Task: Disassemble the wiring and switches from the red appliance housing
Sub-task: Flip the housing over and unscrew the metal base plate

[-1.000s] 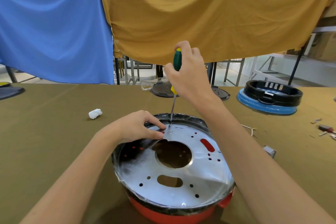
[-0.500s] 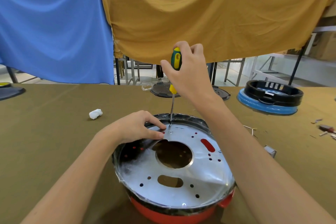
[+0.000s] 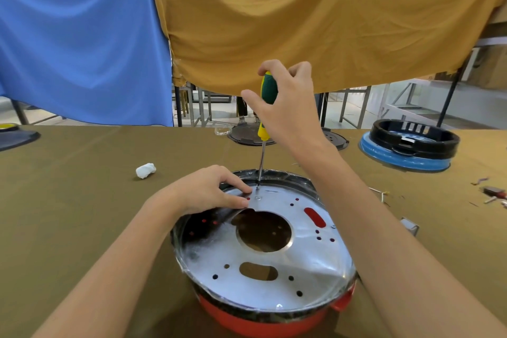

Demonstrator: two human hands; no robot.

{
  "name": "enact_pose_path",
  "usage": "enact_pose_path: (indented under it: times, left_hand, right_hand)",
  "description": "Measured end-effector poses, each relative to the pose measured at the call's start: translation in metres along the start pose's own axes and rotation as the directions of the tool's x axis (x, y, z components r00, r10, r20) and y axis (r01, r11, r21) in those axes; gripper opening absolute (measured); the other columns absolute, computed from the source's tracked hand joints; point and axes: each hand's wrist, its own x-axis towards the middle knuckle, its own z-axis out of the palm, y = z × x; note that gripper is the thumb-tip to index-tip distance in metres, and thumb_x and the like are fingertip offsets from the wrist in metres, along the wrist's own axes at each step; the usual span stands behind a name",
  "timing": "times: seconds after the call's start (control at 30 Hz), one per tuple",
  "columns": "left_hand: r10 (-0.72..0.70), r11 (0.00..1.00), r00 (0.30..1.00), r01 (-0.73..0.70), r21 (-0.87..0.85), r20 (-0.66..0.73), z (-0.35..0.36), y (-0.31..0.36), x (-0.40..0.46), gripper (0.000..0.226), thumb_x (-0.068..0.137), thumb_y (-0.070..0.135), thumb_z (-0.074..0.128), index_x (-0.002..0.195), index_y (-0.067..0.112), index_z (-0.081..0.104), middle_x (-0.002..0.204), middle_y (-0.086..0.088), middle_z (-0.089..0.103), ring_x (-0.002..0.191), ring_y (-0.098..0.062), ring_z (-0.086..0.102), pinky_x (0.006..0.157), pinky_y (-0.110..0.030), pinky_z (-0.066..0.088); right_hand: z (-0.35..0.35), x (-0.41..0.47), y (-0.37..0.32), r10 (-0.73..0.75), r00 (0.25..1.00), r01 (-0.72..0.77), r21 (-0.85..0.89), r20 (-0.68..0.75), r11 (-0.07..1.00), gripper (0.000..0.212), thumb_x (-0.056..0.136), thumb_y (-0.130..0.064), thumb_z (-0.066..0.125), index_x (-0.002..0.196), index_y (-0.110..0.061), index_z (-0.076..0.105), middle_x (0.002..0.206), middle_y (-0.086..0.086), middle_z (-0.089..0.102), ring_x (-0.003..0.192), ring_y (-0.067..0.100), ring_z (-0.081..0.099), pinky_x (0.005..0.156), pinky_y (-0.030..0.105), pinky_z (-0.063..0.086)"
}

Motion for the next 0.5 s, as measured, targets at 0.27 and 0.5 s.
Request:
enact_pose_path:
  times: [0.27, 0.5]
  left_hand:
    - [-0.026, 1.000, 1.000, 0.026, 0.009, 0.001, -0.0003, 0.0005, 0.0001, 0.026, 0.083, 0.053, 0.072, 0.109, 0.050, 0.070, 0.105, 0.040, 0.049, 0.100, 0.012, 0.046, 0.086, -0.023, 0.034]
    - [-0.016, 1.000, 1.000, 0.016, 0.002, 0.001, -0.0002, 0.0006, -0.0005, 0.027, 0.083, 0.053, 0.072, 0.109, 0.050, 0.070, 0.104, 0.042, 0.046, 0.099, 0.017, 0.044, 0.087, -0.019, 0.032]
  right_hand:
    - [-0.0003, 0.0024, 0.0002, 0.034, 0.999, -0.034, 0.033, 0.009, 0.999, 0.038, 0.095, -0.013, 0.050, 0.133, -0.014, 0.048, 0.100, 0.001, 0.047, 0.076, 0.007, 0.045, 0.061, 0.013, 0.032]
    - [0.0017, 0.0005, 0.0018, 0.004, 0.999, -0.004, -0.007, -0.044, 1.000, 0.027, 0.093, -0.026, 0.069, 0.117, -0.019, 0.060, 0.108, 0.004, 0.033, 0.103, 0.025, 0.047, 0.092, 0.029, 0.047]
